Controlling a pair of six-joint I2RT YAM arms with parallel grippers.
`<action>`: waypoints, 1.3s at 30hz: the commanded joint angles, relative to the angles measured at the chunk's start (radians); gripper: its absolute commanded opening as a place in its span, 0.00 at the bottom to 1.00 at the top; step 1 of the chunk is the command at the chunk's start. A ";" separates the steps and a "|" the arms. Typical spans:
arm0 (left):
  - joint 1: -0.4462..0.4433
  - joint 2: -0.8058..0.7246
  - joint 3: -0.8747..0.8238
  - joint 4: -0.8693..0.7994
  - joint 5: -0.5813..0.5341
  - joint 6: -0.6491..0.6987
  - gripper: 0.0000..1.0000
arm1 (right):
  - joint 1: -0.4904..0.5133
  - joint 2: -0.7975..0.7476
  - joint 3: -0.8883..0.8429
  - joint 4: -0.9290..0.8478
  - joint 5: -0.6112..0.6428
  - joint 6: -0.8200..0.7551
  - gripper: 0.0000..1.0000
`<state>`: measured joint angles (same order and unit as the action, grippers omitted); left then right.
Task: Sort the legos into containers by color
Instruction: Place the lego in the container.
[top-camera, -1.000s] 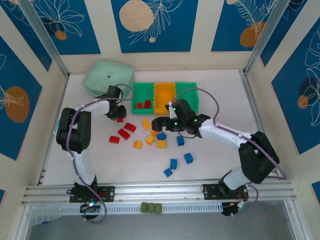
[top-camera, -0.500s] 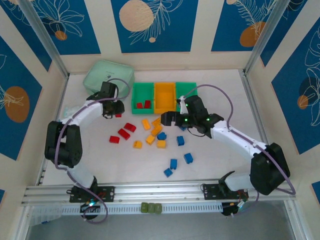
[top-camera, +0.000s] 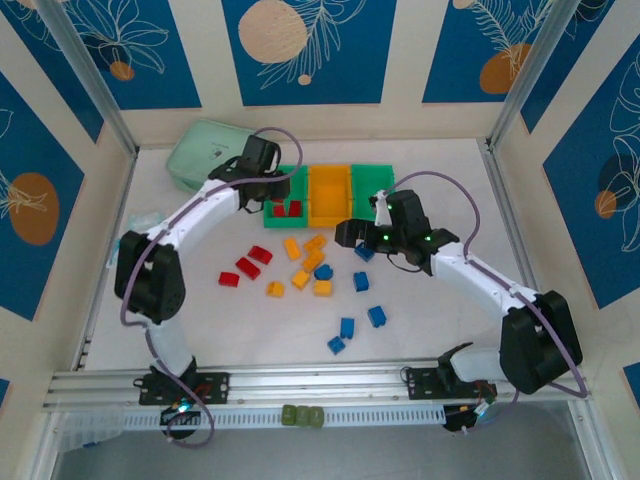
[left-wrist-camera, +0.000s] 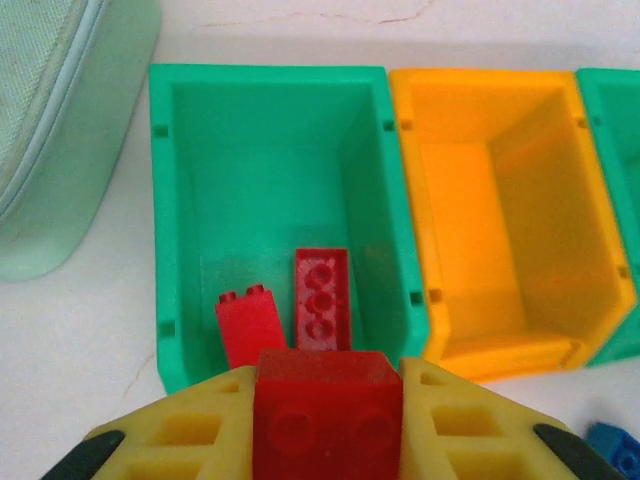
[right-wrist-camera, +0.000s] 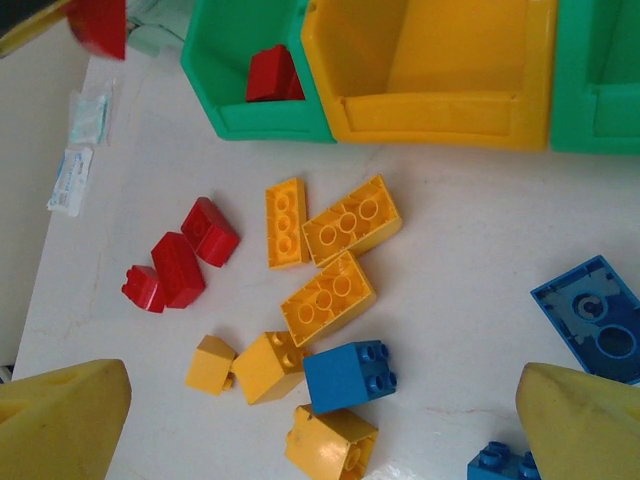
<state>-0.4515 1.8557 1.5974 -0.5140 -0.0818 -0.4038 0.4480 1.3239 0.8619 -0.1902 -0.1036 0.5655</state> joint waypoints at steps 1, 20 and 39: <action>-0.007 0.097 0.094 -0.055 -0.059 0.000 0.28 | -0.007 0.019 0.025 0.008 -0.041 -0.021 0.99; -0.007 0.270 0.338 -0.158 -0.082 0.081 0.48 | -0.019 0.005 0.041 -0.028 -0.054 -0.028 0.99; -0.019 -0.270 -0.379 -0.119 0.053 0.006 0.58 | 0.146 -0.002 0.010 -0.101 -0.042 0.004 0.99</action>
<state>-0.4606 1.6295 1.2881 -0.6048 -0.0368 -0.3614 0.5716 1.3403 0.8928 -0.2852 -0.1455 0.5480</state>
